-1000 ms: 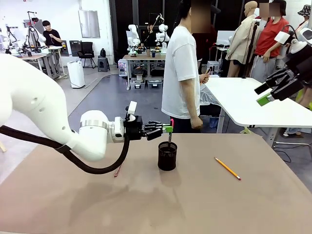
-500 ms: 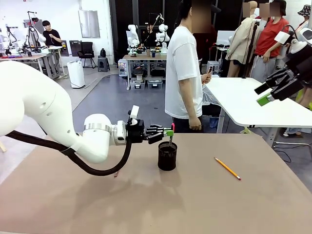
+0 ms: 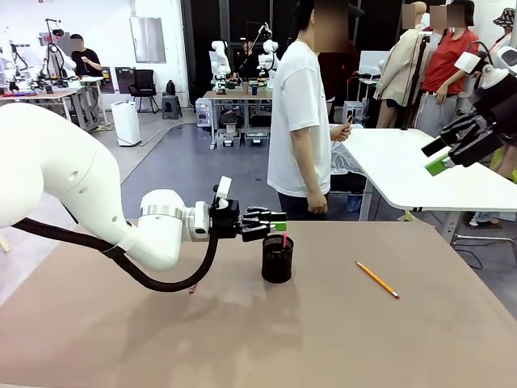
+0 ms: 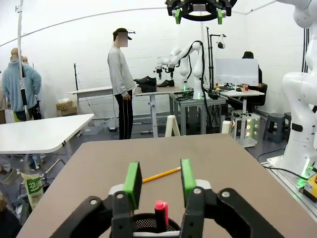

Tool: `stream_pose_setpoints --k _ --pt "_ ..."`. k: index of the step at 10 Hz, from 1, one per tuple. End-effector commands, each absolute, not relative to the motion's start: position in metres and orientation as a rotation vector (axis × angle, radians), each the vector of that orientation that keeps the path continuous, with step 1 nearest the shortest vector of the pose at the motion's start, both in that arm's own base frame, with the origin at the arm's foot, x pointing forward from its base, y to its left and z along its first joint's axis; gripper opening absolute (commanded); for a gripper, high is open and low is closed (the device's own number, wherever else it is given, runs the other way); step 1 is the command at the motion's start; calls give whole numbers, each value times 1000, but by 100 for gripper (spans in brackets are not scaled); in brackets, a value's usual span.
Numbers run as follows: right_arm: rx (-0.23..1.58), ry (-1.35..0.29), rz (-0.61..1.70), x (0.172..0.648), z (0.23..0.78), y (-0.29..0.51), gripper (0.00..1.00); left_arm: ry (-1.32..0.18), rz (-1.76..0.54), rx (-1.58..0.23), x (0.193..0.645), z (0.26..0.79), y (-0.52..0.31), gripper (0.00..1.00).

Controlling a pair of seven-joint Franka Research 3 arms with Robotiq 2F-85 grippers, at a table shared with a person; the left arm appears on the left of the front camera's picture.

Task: Place the pens into the pen holder.
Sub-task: Pick up a writing instrument from the table and place it into the Pen holder.

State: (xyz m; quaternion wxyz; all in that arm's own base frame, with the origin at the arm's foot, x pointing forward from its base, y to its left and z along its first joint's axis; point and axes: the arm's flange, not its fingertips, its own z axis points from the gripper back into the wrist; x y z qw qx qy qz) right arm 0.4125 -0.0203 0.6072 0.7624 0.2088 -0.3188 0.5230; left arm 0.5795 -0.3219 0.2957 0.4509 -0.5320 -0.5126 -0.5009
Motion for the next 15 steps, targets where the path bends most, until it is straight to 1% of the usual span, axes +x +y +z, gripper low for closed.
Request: stream_pose_setpoints --k 1,2,7,10,12,15 --pt "453 -696 1136 412 608 -21 100 -1270 -1264 -1305 581 299 -320 98" --pt "453 -696 1136 412 608 -21 100 -1270 -1263 -1306 580 300 -321 100" --pt "453 -696 1136 412 608 -21 100 -1281 -1271 -1267 569 318 -309 100" --pt "453 -696 1136 412 608 -21 100 -1224 -1306 -1292 558 334 -289 100" --pt "453 -696 1136 412 608 -21 100 -1127 -1314 -1241 554 353 -265 100" --pt "453 -696 1136 412 608 -21 100 -1024 -1366 -1025 546 383 -223 100"
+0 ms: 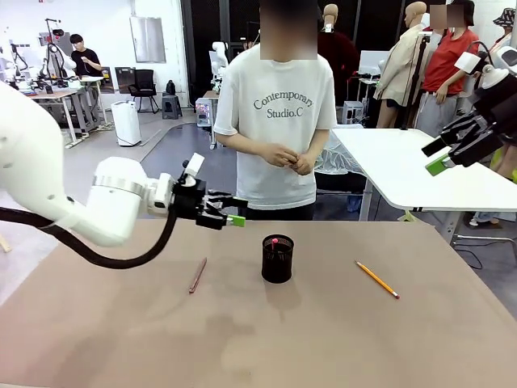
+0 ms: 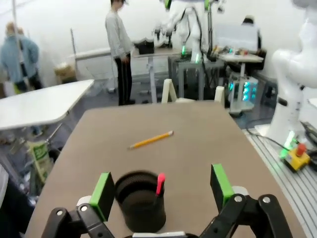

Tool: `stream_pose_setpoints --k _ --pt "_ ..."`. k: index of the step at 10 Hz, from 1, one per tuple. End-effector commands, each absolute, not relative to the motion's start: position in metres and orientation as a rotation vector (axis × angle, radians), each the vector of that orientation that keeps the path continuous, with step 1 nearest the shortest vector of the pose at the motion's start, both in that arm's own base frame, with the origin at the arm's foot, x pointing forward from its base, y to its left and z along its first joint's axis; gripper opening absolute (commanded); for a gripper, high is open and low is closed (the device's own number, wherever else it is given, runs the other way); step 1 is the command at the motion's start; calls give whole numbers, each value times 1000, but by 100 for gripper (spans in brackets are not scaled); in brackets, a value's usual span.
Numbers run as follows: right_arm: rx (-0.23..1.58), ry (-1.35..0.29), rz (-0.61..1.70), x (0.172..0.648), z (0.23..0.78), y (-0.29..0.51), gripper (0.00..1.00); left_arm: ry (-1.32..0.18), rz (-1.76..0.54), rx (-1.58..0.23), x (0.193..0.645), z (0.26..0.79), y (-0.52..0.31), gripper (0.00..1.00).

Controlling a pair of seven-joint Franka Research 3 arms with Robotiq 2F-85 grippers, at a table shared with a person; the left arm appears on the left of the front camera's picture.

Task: Place the pens into the pen holder.
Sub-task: Pick up a writing instrument from the table and place it into the Pen holder.

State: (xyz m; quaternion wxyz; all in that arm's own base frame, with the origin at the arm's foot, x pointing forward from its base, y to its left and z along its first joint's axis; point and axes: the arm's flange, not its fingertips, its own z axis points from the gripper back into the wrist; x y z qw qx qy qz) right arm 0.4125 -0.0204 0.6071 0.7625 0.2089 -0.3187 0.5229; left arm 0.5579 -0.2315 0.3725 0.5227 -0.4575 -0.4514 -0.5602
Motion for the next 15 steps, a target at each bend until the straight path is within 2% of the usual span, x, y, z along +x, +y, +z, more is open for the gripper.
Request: stream_pose_setpoints --k 1,8,15 --pt "453 -696 1136 412 608 -21 100 -982 -1376 -963 548 393 -208 100" --pt "453 -696 1136 412 608 -21 100 -903 -1189 -639 525 472 -93 100" --pt "453 -696 1136 412 608 -21 100 -883 -1098 -598 503 528 -50 100"
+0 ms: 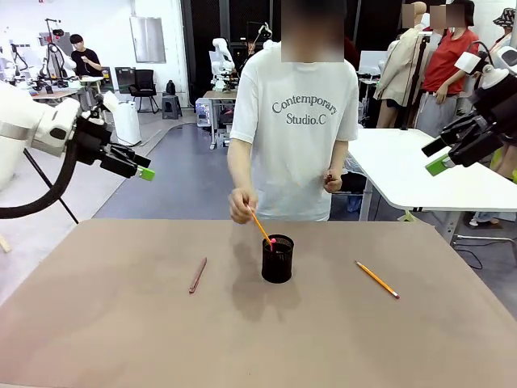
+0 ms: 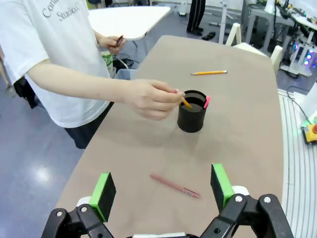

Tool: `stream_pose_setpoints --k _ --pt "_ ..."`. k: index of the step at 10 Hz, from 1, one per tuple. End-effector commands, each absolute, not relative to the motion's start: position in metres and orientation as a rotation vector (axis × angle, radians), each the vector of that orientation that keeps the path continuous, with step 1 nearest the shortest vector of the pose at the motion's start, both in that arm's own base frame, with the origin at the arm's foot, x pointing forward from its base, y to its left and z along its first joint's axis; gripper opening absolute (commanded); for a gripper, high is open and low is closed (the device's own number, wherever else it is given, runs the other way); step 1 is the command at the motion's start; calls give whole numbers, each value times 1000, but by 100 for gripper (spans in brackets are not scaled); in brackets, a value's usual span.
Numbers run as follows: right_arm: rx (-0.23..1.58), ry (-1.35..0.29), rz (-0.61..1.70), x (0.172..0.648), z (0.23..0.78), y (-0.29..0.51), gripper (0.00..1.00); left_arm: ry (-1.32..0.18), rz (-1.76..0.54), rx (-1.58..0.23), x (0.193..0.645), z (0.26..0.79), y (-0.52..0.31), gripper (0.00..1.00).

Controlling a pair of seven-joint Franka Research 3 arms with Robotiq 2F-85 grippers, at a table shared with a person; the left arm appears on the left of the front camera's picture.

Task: Place the pens into the pen holder.
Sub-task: Pick up a writing instrument from the table and place it into the Pen holder.

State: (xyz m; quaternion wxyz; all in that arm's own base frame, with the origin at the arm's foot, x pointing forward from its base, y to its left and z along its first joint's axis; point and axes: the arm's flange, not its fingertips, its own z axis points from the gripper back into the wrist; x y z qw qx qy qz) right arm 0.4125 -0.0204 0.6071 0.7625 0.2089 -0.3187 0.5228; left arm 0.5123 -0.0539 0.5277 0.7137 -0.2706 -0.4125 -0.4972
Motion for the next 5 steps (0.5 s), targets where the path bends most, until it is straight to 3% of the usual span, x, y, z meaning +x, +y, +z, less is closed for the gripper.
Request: stream_pose_setpoints --k 1,5 --pt "453 -696 1136 412 608 -21 100 -888 -1098 -599 497 532 -47 100" --pt "453 -696 1136 412 608 -21 100 -933 -1117 -578 474 540 -37 100"
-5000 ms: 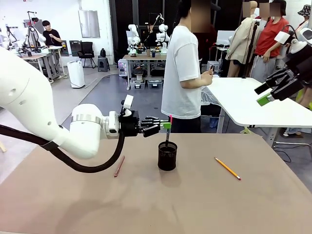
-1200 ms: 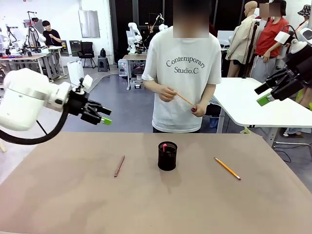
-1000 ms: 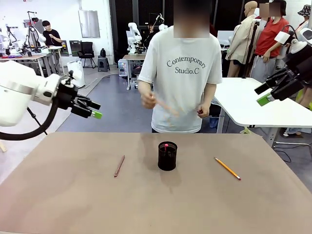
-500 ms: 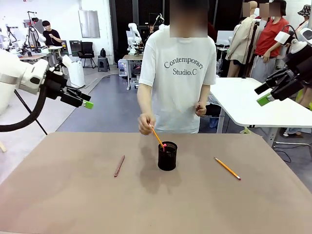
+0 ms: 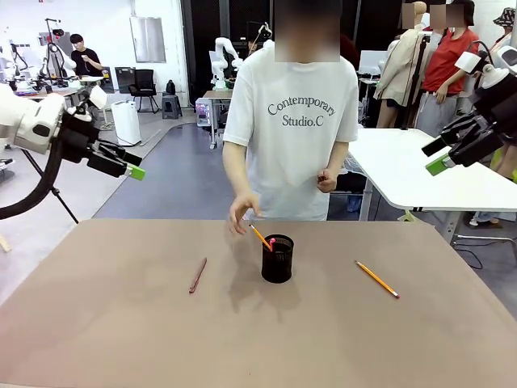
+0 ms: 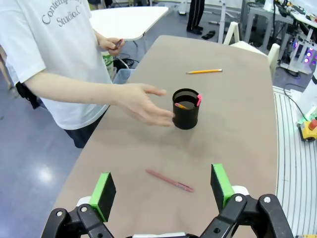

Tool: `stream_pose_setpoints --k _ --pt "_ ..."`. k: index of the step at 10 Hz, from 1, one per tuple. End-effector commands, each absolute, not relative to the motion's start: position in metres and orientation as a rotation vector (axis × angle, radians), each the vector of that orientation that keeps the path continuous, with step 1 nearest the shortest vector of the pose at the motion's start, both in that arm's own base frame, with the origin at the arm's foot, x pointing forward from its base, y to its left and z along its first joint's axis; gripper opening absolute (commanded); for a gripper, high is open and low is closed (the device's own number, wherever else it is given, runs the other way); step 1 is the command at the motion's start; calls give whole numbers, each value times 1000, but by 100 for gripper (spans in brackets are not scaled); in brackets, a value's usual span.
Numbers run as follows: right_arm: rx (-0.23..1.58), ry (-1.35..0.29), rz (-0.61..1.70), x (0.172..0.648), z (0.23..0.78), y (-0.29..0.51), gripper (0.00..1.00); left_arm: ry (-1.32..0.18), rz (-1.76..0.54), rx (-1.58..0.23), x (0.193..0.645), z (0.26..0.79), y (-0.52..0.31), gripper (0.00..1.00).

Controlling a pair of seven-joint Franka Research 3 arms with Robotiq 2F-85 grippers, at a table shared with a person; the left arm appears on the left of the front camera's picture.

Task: Place the pens into the pen holder.
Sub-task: Pick up a writing instrument from the table and place it into the Pen holder.

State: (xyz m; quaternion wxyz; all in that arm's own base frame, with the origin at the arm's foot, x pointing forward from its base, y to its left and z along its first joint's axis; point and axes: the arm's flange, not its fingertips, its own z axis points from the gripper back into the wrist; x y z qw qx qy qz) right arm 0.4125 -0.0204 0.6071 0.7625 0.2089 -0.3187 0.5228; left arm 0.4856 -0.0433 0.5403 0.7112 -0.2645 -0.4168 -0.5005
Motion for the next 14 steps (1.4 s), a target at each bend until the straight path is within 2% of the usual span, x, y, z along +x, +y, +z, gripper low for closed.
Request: stream_pose_setpoints --k 1,14 --pt "453 -696 1136 412 608 -21 100 -916 -1111 -592 492 537 -46 100" --pt "453 -696 1136 412 608 -21 100 -916 -1111 -592 492 537 -46 100"
